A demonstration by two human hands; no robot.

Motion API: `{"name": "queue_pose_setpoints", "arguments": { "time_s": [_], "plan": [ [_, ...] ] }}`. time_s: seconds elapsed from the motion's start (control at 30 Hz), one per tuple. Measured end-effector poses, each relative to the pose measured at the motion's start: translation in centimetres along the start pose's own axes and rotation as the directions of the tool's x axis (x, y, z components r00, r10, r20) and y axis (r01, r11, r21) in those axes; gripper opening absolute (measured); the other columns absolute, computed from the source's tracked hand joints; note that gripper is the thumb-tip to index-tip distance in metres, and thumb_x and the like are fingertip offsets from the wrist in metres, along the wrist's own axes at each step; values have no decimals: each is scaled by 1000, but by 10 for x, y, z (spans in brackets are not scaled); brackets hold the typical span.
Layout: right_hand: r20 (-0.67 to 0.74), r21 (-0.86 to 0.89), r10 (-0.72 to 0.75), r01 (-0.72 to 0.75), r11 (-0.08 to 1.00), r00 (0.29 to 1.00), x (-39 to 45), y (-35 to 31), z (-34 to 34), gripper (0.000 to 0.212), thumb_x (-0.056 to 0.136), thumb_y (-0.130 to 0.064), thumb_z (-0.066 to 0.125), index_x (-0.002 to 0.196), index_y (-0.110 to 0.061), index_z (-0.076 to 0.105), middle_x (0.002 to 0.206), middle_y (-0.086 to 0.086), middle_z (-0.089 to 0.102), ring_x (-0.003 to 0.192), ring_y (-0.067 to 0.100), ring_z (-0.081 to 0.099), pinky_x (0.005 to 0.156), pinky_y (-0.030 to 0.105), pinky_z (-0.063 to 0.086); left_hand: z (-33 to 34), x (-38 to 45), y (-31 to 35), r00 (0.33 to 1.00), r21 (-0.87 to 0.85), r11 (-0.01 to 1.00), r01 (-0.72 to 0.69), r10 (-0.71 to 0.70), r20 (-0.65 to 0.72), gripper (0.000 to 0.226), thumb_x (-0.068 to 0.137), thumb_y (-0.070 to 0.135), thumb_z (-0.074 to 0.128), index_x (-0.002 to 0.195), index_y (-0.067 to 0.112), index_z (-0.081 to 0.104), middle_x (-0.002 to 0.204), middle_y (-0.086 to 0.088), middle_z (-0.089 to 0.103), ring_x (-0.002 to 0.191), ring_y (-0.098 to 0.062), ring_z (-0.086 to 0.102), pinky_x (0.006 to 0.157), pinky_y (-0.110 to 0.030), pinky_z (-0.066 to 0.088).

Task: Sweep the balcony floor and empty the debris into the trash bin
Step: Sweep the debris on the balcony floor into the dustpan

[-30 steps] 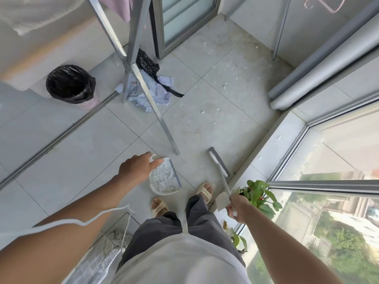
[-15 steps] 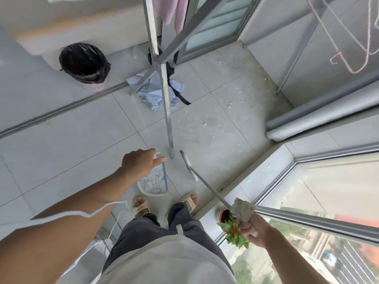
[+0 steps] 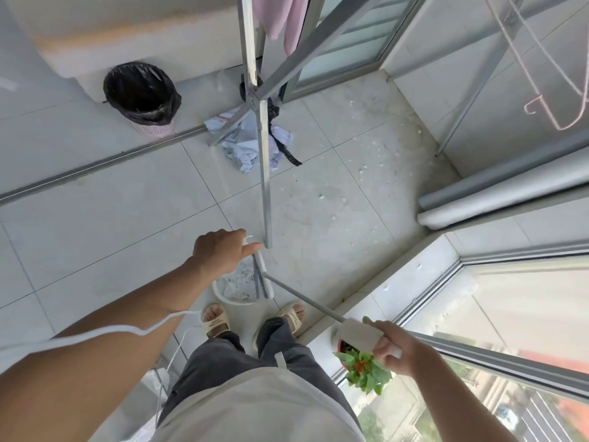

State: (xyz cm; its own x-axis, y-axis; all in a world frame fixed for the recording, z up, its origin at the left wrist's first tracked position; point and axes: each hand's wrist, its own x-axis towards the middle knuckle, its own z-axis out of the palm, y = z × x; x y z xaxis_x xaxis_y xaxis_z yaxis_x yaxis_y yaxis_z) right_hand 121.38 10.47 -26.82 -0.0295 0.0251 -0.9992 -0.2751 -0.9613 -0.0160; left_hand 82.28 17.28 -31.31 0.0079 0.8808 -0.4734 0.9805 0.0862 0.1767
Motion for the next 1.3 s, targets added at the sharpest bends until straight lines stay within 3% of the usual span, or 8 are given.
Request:
{"name": "queue_pose_setpoints", "arguments": {
  "time_s": [0.17,0.37,0.47,0.57,0.77,0.9,1.07,1.3],
  "plan": [
    [44,-92,-27,31,995,999,-10,-15,-14,27,96,-1,26,96,-1,53,63,6,41,30,7,36,22,13,25,-2,6,8,1000,12,1000,4,-4,9,70,89,78,22,121,25,54,110,-3,68,97,-29,65,69,-31,44],
    [-147,-375,-143,79,924,979,43,-1,21,28,94,-1,32,97,2,60,64,11,53,36,11,41,31,14,28,0,15,12,1000,-6,1000,15,-15,27,71,87,80,23,124,27,53,116,-2,68,100,-31,64,72,-33,45],
    [-161,-430,-99,20,903,982,63,19,39,34,98,-7,33,111,5,61,61,10,53,37,11,40,34,16,28,-3,17,13,999,-7,1000,29,-29,46,70,87,80,24,123,27,52,117,-3,67,102,-31,63,71,-33,42],
    [-66,-358,-13,-11,934,998,57,29,39,33,101,-13,34,114,5,59,59,9,57,36,10,43,31,16,31,-3,18,15,999,-1,1000,29,-29,44,69,86,81,23,115,26,53,113,-4,68,99,-31,64,70,-33,43],
    [120,83,38,-49,995,992,25,5,-20,27,103,-17,34,97,1,54,58,8,46,28,7,37,21,12,26,-10,26,24,997,-16,999,36,-35,63,73,86,80,23,125,25,53,126,-3,65,108,-31,62,79,-36,46],
    [152,46,41,-48,998,988,28,2,-37,29,105,-20,33,104,-1,55,65,9,47,30,7,39,22,13,28,-13,30,35,997,-20,999,35,-33,67,71,88,78,24,125,25,53,127,-2,64,108,-31,62,77,-35,44],
    [128,-57,48,-41,998,991,43,13,0,33,103,-11,25,105,3,56,61,9,49,32,8,39,25,13,29,-16,31,46,996,-11,999,47,-46,77,72,89,77,25,132,26,51,128,-4,63,111,-32,60,83,-36,45],
    [176,155,79,-106,982,981,37,9,6,31,102,-11,28,100,7,53,55,8,44,28,8,38,22,12,27,-20,23,39,995,17,998,54,-55,79,77,85,80,21,131,25,51,123,-6,65,108,-32,61,83,-37,47]
  ]
}}
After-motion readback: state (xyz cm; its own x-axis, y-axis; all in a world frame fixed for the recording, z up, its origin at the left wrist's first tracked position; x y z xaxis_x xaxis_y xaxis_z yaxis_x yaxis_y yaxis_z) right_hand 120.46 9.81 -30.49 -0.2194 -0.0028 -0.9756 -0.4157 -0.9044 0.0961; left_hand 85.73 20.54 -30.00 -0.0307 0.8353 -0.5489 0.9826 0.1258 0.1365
